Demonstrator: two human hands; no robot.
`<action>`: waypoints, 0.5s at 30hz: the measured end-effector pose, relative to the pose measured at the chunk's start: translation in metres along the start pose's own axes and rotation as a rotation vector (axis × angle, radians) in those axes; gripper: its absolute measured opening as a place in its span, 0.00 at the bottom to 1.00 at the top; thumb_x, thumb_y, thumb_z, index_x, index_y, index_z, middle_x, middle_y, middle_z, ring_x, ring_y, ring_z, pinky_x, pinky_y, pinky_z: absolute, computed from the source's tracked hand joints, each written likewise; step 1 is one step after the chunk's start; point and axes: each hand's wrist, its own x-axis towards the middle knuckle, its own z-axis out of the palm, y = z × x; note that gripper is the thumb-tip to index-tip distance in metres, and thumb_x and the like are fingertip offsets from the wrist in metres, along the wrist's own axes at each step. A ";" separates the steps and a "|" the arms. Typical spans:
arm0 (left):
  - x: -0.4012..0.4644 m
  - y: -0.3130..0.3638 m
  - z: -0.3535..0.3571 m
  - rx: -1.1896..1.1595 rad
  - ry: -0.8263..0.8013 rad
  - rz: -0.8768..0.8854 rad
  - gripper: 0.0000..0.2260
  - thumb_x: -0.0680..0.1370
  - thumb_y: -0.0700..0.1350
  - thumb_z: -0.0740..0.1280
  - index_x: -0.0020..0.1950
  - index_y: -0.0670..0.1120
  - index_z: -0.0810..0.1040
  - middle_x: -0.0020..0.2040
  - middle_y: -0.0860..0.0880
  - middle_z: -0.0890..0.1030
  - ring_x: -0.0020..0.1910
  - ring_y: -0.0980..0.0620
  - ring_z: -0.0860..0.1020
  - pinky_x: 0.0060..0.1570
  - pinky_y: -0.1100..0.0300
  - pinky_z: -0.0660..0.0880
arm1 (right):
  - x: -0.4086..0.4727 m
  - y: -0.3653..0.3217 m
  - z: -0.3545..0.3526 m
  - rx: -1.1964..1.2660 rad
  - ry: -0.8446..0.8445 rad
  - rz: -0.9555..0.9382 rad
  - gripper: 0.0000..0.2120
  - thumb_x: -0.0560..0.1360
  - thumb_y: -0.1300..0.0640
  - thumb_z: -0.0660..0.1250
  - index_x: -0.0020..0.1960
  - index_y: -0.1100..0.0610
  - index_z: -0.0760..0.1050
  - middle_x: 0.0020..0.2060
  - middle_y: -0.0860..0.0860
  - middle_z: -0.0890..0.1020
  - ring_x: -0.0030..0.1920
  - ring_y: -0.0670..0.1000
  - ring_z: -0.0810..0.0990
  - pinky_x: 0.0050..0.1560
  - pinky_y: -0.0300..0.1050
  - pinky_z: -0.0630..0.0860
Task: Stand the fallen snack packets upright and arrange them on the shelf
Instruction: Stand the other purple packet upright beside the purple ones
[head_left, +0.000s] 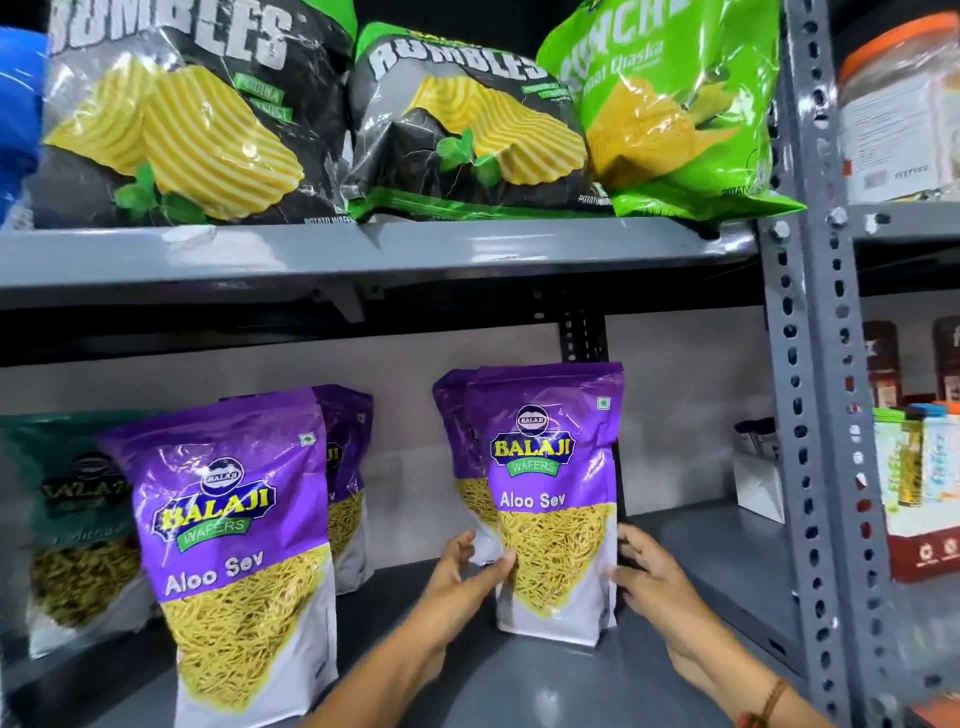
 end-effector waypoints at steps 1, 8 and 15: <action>0.000 -0.003 0.004 -0.010 -0.017 -0.019 0.25 0.73 0.50 0.74 0.68 0.52 0.69 0.64 0.50 0.77 0.56 0.62 0.77 0.49 0.73 0.72 | -0.001 0.000 0.000 0.008 -0.007 0.014 0.16 0.77 0.71 0.60 0.57 0.55 0.77 0.56 0.53 0.84 0.48 0.47 0.83 0.48 0.39 0.78; -0.014 -0.005 0.013 -0.050 0.033 0.040 0.33 0.56 0.52 0.82 0.59 0.48 0.79 0.48 0.51 0.83 0.44 0.55 0.82 0.42 0.66 0.77 | 0.007 -0.003 0.004 -0.020 -0.169 0.109 0.16 0.79 0.59 0.63 0.66 0.49 0.69 0.60 0.46 0.81 0.60 0.46 0.79 0.61 0.46 0.76; -0.028 -0.008 0.005 0.038 0.139 0.085 0.32 0.55 0.52 0.81 0.57 0.48 0.80 0.54 0.47 0.84 0.52 0.49 0.83 0.55 0.52 0.81 | 0.018 0.003 0.006 0.026 -0.246 0.180 0.15 0.78 0.56 0.66 0.63 0.45 0.72 0.61 0.43 0.81 0.63 0.43 0.77 0.74 0.55 0.63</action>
